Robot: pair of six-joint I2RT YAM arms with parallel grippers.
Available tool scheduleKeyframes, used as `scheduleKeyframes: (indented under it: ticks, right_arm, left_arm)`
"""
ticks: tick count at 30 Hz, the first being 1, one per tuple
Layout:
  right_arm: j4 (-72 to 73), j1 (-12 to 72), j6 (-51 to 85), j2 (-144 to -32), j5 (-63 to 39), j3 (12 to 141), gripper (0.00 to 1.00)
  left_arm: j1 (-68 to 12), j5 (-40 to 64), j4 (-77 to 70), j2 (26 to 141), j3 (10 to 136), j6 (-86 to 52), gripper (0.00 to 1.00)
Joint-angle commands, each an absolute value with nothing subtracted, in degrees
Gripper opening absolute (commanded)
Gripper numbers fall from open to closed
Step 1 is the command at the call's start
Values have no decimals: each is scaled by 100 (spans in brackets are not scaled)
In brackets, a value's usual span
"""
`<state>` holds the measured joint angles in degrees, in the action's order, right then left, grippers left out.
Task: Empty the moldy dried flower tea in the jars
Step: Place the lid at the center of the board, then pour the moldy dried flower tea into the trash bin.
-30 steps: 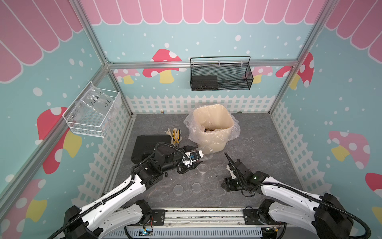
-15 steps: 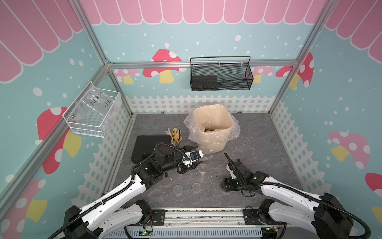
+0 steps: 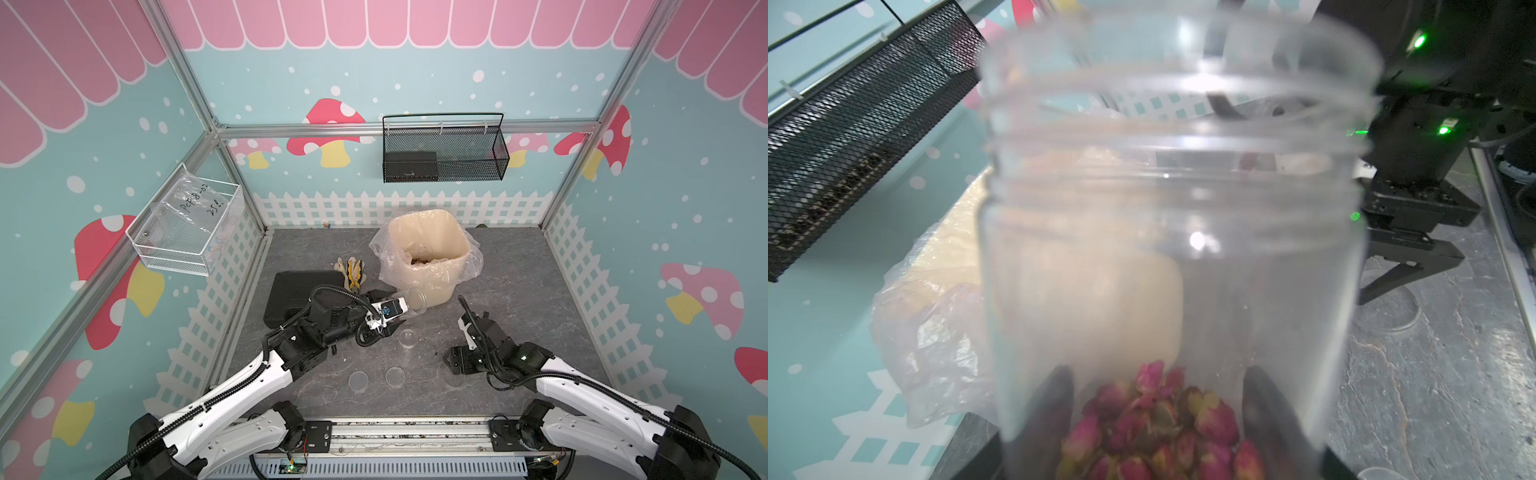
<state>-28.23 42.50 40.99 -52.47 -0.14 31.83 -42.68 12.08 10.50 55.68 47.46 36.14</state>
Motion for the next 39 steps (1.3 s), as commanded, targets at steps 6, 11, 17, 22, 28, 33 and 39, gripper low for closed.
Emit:
scheduleKeyframes:
  ticks: [6, 11, 17, 22, 28, 33, 39]
  right_arm:
    - [-2347, 4298, 3106, -4366, 1457, 3695, 87]
    - [-1422, 4294, 2140, -4072, 1992, 3688, 91]
    - [-382, 4289, 1051, -3815, 2426, 3445, 95]
    - [-76, 4289, 1007, -3594, 2573, 3168, 100]
    - [-23, 4289, 1183, -3246, 2472, 2832, 100]
    - [15, 4289, 1186, -2933, 2156, 2613, 100]
    - [173, 4287, 1160, -2655, 2071, 2402, 100]
  left_arm:
    - [-4298, 402, 1367, 5608, 5766, 3640, 9]
    - [-4291, -355, 2310, 6387, 6987, 4421, 8]
    - [-4257, -1062, 3040, 7433, 8420, 5466, 8]
    - [-4186, -1526, 3370, 8154, 9362, 6264, 8]
    - [-4119, -2023, 3393, 8805, 9999, 7116, 8]
    - [-4070, -2384, 3390, 9293, 10368, 7867, 6]
    - [-4001, -2579, 3392, 9643, 10630, 8581, 4]
